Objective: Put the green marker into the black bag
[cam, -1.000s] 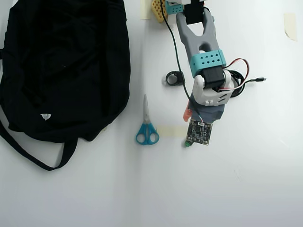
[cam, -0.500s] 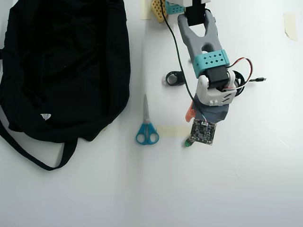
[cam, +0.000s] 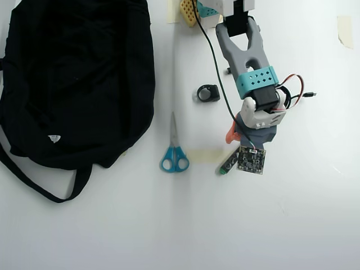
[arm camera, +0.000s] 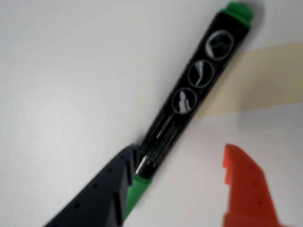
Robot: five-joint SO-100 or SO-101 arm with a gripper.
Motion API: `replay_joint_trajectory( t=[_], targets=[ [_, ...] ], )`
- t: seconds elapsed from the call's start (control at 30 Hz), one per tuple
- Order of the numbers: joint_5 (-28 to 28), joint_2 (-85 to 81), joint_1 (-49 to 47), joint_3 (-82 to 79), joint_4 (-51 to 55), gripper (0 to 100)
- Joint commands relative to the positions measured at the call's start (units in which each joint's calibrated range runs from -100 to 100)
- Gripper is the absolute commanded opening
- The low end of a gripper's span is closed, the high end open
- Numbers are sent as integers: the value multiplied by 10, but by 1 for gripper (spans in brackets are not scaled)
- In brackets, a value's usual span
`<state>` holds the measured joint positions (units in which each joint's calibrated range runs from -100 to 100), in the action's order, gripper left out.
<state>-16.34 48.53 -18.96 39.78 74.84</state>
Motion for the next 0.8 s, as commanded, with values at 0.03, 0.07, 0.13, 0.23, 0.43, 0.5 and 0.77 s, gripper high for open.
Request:
replay_joint_trajectory(
  t=[0.03, 0.07, 0.13, 0.23, 0.43, 0.5, 0.77],
  targets=[
    [-2, 11, 5, 58, -4, 23],
    [-2, 15, 6, 65, -4, 23],
    [-1, 24, 6, 80, -5, 23],
    [-1, 34, 8, 95, -5, 24],
    [-2, 54, 12, 97, -5, 26],
    [-2, 54, 13, 97, -5, 26],
    [-2, 63, 19, 92, -5, 26]
  ],
)
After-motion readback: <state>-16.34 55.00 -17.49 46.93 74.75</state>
